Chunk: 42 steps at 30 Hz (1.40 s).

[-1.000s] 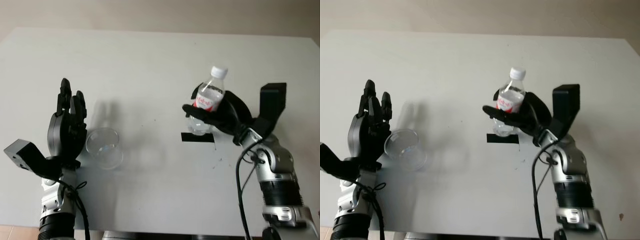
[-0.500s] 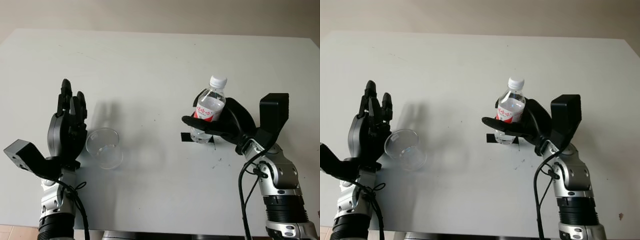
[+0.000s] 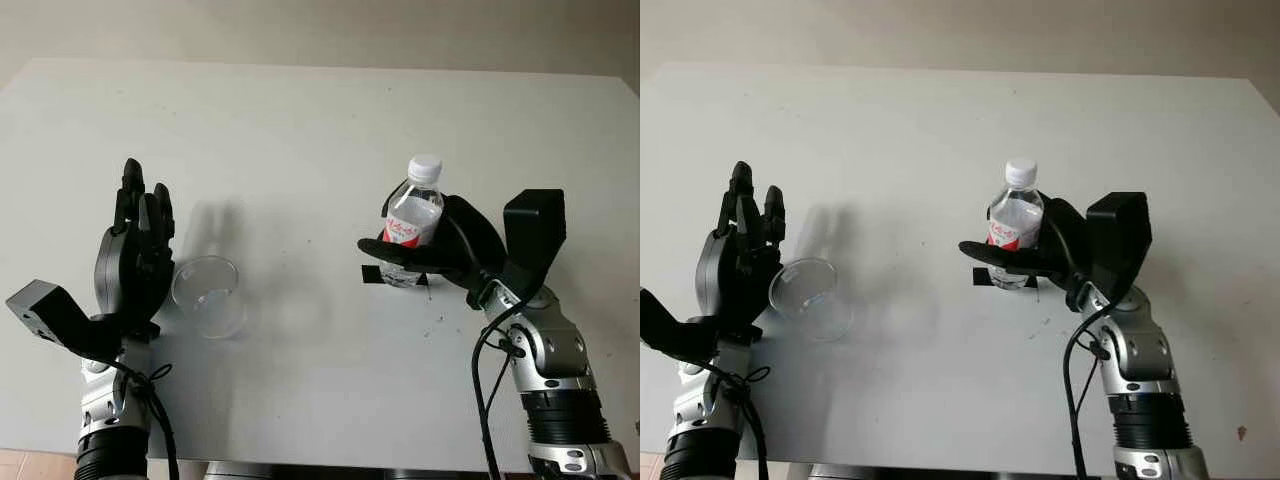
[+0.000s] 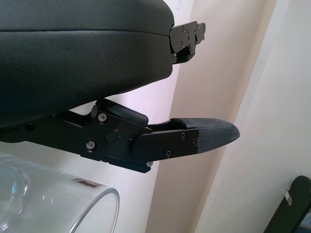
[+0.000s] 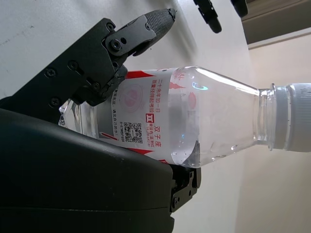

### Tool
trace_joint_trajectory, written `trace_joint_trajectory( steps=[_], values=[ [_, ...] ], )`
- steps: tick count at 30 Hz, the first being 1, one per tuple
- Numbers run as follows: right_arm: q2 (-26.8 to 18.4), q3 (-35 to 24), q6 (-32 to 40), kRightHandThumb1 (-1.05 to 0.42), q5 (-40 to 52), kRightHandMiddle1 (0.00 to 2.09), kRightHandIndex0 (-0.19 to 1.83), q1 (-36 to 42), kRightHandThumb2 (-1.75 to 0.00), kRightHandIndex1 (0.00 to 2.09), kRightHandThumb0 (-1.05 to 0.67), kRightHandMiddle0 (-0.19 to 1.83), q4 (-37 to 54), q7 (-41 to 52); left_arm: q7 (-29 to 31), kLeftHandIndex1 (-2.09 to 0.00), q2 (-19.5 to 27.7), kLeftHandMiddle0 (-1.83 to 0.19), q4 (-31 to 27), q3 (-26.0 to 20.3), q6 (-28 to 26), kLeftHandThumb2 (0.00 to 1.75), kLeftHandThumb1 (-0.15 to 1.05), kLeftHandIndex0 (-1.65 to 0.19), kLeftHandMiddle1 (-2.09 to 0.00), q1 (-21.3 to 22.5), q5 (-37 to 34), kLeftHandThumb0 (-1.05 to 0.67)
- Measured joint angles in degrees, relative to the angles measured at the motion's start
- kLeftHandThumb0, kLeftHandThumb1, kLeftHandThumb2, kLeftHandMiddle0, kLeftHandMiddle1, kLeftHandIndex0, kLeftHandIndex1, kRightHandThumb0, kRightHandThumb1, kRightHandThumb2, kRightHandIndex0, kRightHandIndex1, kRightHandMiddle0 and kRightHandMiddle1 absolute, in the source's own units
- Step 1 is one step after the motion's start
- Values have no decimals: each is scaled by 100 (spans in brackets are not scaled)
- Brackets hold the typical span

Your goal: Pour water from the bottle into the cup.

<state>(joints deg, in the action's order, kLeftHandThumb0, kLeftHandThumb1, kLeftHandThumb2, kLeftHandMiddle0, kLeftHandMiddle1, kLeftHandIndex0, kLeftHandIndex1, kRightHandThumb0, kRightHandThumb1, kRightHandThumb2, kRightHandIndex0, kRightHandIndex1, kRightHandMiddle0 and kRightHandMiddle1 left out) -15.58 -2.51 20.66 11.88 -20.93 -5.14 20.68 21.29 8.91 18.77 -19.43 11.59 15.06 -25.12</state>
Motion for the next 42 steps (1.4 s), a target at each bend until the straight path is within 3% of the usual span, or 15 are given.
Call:
trace_joint_trajectory(
  steps=[7,11,17,20,23,27,30,34,42],
  values=[
    [67,116,-590,-104,-248,209,27,105,-9,209,-38,12,-118,11,11,0,21,19,-2,-23,-33,48,105,19,-2,-8,-12,-74],
    [84,214,-993,-101,-457,208,-10,254,-5,206,-50,-12,-143,-11,30,0,27,19,11,-37,-50,48,105,19,-1,-11,-28,-74],
    [94,324,-1190,-99,-602,149,-19,565,-5,154,-55,-19,-257,120,82,0,49,19,39,-85,-54,48,105,19,-1,-30,-37,-73],
    [91,332,-1210,-98,-670,136,-19,590,-5,135,-57,-19,-226,122,94,0,72,19,39,-84,-62,49,105,19,-2,-54,-31,-74],
    [90,330,-1258,-97,-692,110,-19,667,-5,100,-59,-19,-182,103,93,0,79,19,40,-85,-61,48,105,19,-2,-62,-27,-74],
    [195,206,-1433,-92,-627,58,-11,823,-5,32,-66,-18,-191,-38,129,0,85,19,51,-88,-61,49,105,19,0,-61,-28,-73],
    [249,122,-1590,-91,-540,26,-17,913,-5,7,-72,-19,-252,-87,153,0,104,19,81,-91,-60,50,105,19,0,-57,-29,-73],
    [283,-82,-2185,-91,-480,3,-19,1008,-5,0,-80,-19,-596,-177,161,0,124,19,96,-98,-62,51,105,19,0,-58,-30,-72],
    [430,-422,-3187,-92,-535,0,-19,1053,-6,0,-88,-19,-1219,-744,183,0,157,19,134,-108,-59,51,105,19,-3,-49,-27,-72]
  ],
)
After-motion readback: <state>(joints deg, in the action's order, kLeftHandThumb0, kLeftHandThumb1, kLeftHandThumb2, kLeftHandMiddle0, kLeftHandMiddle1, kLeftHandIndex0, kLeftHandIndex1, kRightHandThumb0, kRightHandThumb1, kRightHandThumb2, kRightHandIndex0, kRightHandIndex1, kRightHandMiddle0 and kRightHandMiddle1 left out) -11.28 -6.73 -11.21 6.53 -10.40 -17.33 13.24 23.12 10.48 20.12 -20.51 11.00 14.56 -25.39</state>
